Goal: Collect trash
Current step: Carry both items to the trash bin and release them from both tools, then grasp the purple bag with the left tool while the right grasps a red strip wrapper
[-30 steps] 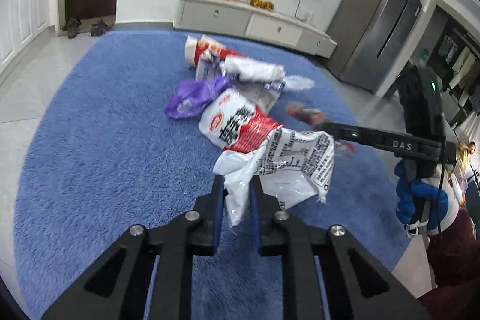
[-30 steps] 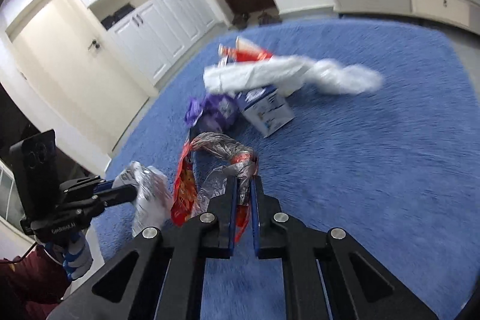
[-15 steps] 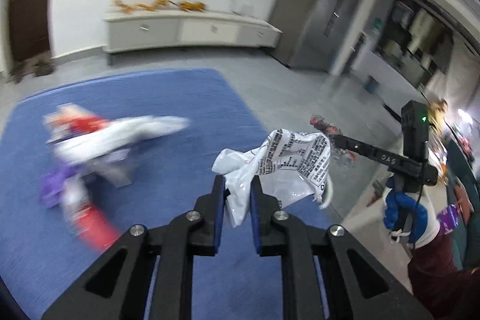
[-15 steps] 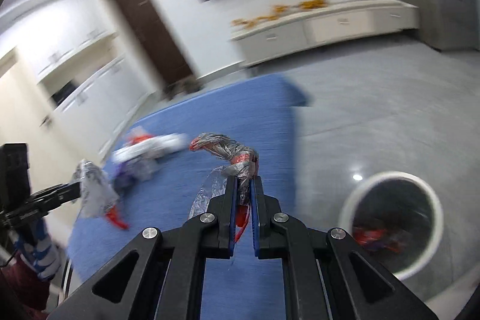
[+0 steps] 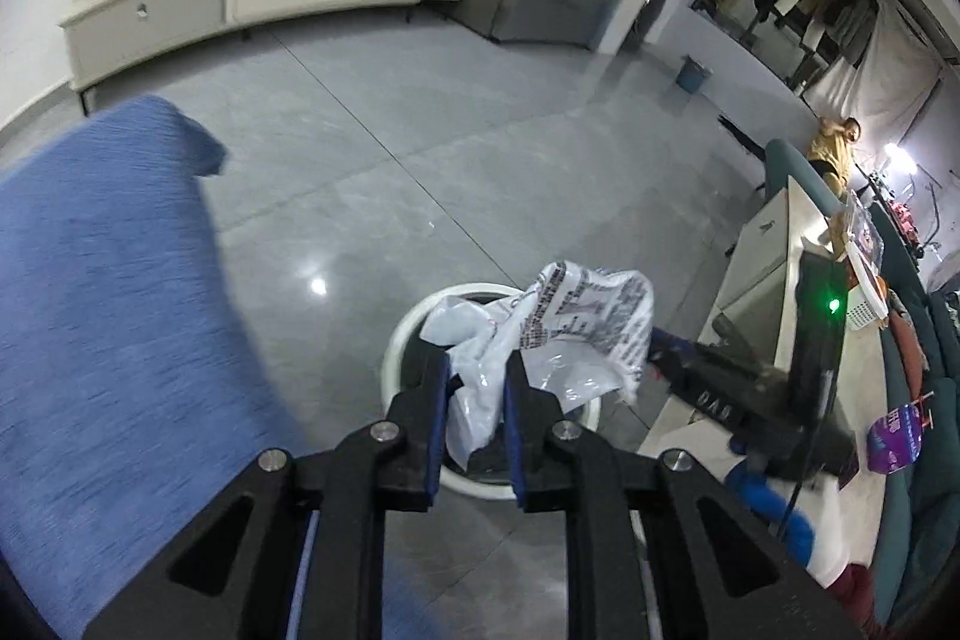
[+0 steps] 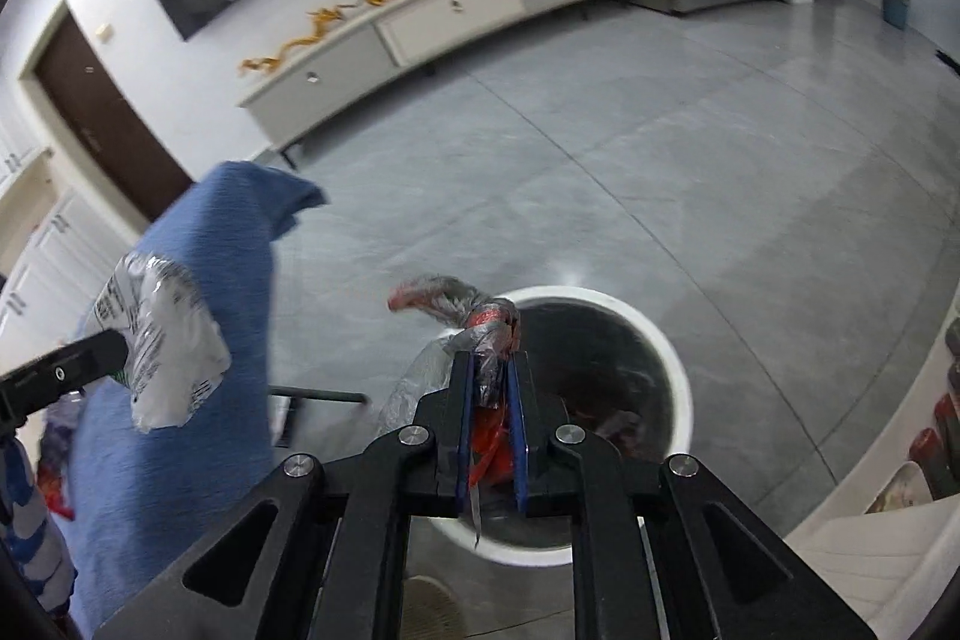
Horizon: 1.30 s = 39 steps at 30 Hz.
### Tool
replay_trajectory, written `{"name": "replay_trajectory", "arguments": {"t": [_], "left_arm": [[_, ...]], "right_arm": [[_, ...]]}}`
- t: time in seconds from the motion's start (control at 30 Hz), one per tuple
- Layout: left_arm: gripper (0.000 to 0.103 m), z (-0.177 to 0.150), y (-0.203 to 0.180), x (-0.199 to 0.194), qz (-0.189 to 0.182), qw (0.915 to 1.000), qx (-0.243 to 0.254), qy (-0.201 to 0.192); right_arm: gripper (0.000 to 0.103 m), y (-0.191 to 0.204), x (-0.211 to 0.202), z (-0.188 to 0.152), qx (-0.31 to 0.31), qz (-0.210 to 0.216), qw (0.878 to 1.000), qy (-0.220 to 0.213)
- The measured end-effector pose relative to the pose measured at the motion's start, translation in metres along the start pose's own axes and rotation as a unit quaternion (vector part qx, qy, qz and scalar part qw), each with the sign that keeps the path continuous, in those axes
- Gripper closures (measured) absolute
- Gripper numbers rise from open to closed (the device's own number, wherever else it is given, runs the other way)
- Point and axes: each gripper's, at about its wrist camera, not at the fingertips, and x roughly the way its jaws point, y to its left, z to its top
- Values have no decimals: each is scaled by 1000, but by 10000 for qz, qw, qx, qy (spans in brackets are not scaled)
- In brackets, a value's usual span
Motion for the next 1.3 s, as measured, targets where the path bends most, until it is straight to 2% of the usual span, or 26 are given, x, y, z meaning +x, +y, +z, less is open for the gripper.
{"name": "replay_trajectory", "arguments": {"t": [0.03, 0.1, 0.17, 0.2, 0.37, 0.6, 0.73, 0.8, 1.0, 1.17, 1.3], "left_arm": [[84, 4, -4, 10, -31, 10000, -4, 59], [68, 7, -8, 24, -78, 9999, -24, 113], [53, 10, -11, 32, -112, 9998, -69, 118], [50, 13, -12, 36, -145, 9998, -101, 117], [50, 7, -10, 22, -207, 9997, -123, 17], [50, -10, -7, -49, 288, 9979, 77, -582], [50, -29, 8, -101, 692, 9928, 66, -973], [45, -41, 18, -129, 906, 9889, 3, -1180], [41, -86, 59, -214, 1317, 9755, -377, -1719], [41, -132, 110, -269, 1661, 9639, -804, -1920], [41, -174, 163, -298, 1953, 9561, -1230, -1803]], "right_arm": [[73, -6, 7, 1, 65, -42, 10000, 39], [58, -13, 13, -2, 133, -128, 9998, 58], [55, -19, 19, -2, 190, -251, 9995, 69], [55, -21, 19, -2, 219, -262, 9994, 74], [54, -27, 16, -4, 304, -291, 9991, 40], [54, -1, -12, -6, 52, -126, 9997, -222], [54, 33, -36, -6, -252, 86, 9988, -415], [54, 50, -49, -7, -404, 208, 9976, -513], [54, 110, -91, -14, -822, 671, 9913, -777], [54, 172, -120, -26, -1291, 1256, 9804, -799], [54, 233, -125, -44, -1760, 1762, 9668, -577]]}}
